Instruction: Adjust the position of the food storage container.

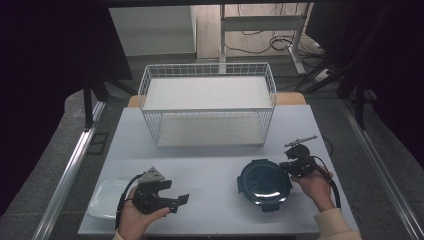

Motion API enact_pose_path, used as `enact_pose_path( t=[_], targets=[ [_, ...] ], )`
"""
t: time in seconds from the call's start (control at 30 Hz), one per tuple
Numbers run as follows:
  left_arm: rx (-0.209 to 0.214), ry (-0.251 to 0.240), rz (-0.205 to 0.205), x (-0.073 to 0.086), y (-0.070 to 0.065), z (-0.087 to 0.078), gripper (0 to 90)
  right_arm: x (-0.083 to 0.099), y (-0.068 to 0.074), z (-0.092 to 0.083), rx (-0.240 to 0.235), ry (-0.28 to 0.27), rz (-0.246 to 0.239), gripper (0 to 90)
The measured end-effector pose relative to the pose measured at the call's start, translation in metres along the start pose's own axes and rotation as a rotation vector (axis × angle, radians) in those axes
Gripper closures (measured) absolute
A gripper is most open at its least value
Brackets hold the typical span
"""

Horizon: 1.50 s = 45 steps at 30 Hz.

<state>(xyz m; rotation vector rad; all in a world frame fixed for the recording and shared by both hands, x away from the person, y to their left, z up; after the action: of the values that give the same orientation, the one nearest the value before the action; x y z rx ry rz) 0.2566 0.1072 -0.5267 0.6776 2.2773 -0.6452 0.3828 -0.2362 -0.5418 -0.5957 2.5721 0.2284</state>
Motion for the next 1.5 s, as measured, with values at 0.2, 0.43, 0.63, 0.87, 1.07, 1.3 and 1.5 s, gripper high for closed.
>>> enact_pose_path(
  t=[0.2, 0.43, 0.63, 0.87, 1.07, 1.3, 1.5],
  targets=[
    [0.0, -0.003, 0.001, 0.001, 0.001, -0.002, 18.7, 0.001, 0.008, 0.0, -0.023, -0.035, -0.027, 89.5],
    [0.013, -0.018, -0.011, -0.001, 0.002, -0.006, 18.7, 0.01, -0.016, -0.024, 0.015, -0.153, 0.037, 89.5],
    [-0.004, -0.017, -0.006, -0.001, 0.003, -0.006, 18.6, 0.035, -0.016, -0.035, -0.053, -0.163, 0.08, 89.4],
    [-0.006, -0.029, -0.011, -0.002, 0.005, -0.011, 18.5, 0.049, -0.009, -0.031, -0.075, -0.106, 0.058, 89.4],
    [-0.008, -0.033, -0.014, -0.002, 0.008, -0.012, 18.5, 0.06, 0.0, -0.028, -0.094, -0.074, 0.049, 89.4],
    [-0.011, -0.035, -0.014, -0.002, 0.007, -0.012, 18.5, 0.058, 0.004, -0.024, -0.09, -0.071, 0.045, 89.5],
    [-0.006, -0.022, -0.011, 0.0, 0.006, -0.006, 18.5, 0.056, 0.008, -0.024, -0.07, -0.08, 0.04, 89.6]
  ],
)
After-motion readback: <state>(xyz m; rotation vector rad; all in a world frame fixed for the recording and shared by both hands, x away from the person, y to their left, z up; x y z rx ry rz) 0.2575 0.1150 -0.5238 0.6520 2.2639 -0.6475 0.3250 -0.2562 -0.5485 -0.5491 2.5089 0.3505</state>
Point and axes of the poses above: each handheld gripper's, and its own axes: z roughly forward along the jaws, x roughly out of its underside, y roughly to its left, the point moved 9 cm from there along z, roughly forward along the jaws, and after that the axes turned 3 degrees about z, right-handed, at the moved point
